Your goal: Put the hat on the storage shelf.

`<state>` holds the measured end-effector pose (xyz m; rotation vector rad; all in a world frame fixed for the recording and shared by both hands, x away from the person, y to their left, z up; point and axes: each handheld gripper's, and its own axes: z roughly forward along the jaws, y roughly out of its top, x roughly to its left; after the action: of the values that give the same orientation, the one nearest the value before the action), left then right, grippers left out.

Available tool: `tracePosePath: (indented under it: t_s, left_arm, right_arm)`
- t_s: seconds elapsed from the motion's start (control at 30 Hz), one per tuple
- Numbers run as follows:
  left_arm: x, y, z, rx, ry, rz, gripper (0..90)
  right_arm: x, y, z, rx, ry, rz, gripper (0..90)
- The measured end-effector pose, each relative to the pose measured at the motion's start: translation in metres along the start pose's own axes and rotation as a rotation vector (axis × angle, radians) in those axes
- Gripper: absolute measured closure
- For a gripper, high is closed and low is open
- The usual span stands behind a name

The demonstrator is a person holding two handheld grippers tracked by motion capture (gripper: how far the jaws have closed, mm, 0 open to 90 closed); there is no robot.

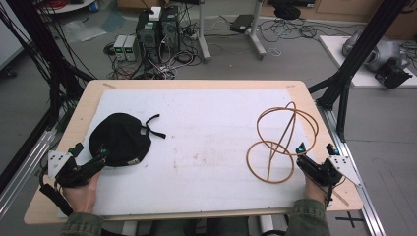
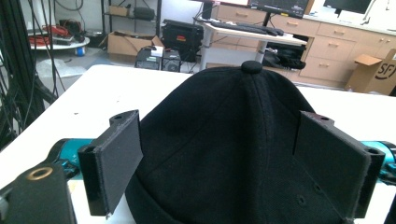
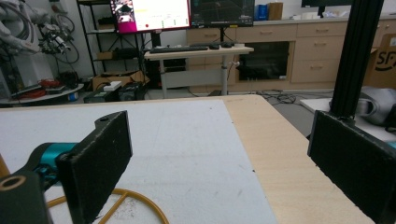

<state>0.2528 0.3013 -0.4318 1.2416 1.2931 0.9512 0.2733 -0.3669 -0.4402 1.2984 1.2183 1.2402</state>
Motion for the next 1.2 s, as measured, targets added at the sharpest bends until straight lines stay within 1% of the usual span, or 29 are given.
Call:
tracePosePath:
  t_s: [0.1,0.2,0.3,0.33,0.43,0.67,1.1,1.2]
  left_arm:
    - [-0.0008,0.0006,-0.0005,-0.008,-0.001,-0.003,15.9]
    - [-0.0017,0.0007,-0.0004,-0.007,-0.004,0.000,15.9]
    - [-0.0024,0.0008,-0.0002,-0.004,-0.005,-0.001,15.9]
    - [-0.0030,0.0009,-0.0002,-0.006,-0.007,0.001,15.9]
    - [-0.0034,0.0009,-0.0002,-0.004,-0.009,0.002,15.9]
    - [-0.0035,0.0007,0.0003,0.001,-0.012,0.002,15.9]
    - [-0.0040,0.0006,0.0007,0.003,-0.010,0.015,15.9]
    - [-0.0042,0.0003,0.0019,0.016,-0.015,0.016,15.9]
  right_arm:
    - [0.0006,0.0004,-0.0010,0.004,-0.003,0.013,5.5]
    - [-0.0003,0.0001,-0.0010,0.001,0.000,0.003,5.5]
    - [-0.0005,0.0000,-0.0012,0.003,-0.001,0.008,5.5]
    - [-0.0018,0.0001,-0.0014,0.000,0.001,-0.002,5.5]
    - [-0.0014,0.0003,-0.0021,0.001,-0.001,0.009,5.5]
    - [-0.0017,0.0001,-0.0016,0.002,0.001,-0.003,5.5]
    - [-0.0018,0.0002,-0.0015,-0.001,0.002,-0.001,5.5]
    - [-0.0017,0.0002,-0.0016,0.002,-0.001,0.003,5.5]
